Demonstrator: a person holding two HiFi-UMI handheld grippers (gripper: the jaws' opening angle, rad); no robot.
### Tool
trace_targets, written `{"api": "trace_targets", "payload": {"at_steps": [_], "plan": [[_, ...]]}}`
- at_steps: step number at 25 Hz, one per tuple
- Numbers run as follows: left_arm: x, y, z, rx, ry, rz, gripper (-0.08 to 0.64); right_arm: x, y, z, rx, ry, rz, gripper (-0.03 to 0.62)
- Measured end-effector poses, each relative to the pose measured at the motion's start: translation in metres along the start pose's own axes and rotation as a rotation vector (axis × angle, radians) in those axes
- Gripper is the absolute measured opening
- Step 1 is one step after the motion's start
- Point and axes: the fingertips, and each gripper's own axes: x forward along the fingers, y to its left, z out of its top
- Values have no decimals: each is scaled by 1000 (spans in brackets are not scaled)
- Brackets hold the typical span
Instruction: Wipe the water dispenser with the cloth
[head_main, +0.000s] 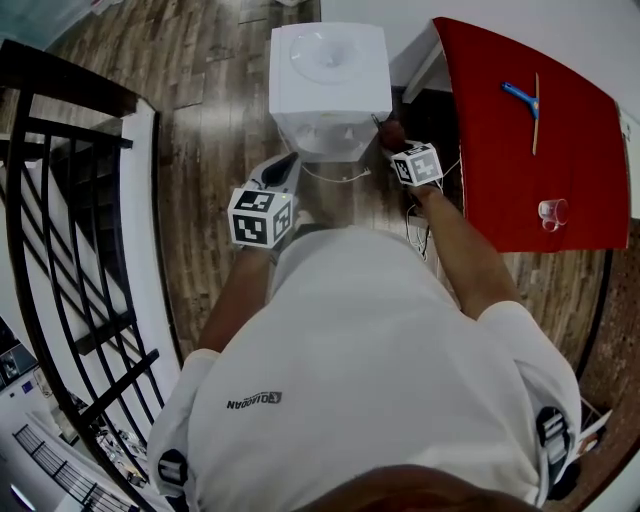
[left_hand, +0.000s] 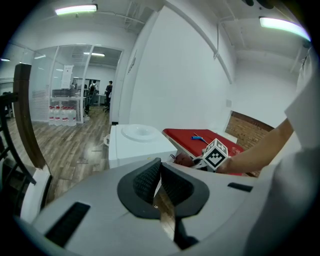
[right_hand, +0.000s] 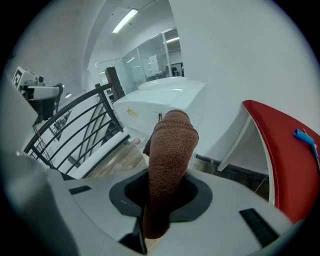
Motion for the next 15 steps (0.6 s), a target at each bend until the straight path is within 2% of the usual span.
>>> {"api": "trace_targets", "payload": {"at_steps": [4, 7, 11, 15], "plan": [[-8, -9, 3, 8, -12, 9, 1, -15, -2, 0, 55, -35, -9, 72], [-21, -11, -2, -7, -21, 32, 1, -34, 19, 8, 55, -91, 20, 72], [-36, -10, -9, -27, -45, 79, 0, -64, 59, 16, 34, -172, 111, 72], [-73, 7, -10, -50, -84, 185, 1, -85, 112, 36, 15, -247, 233, 72]]}}
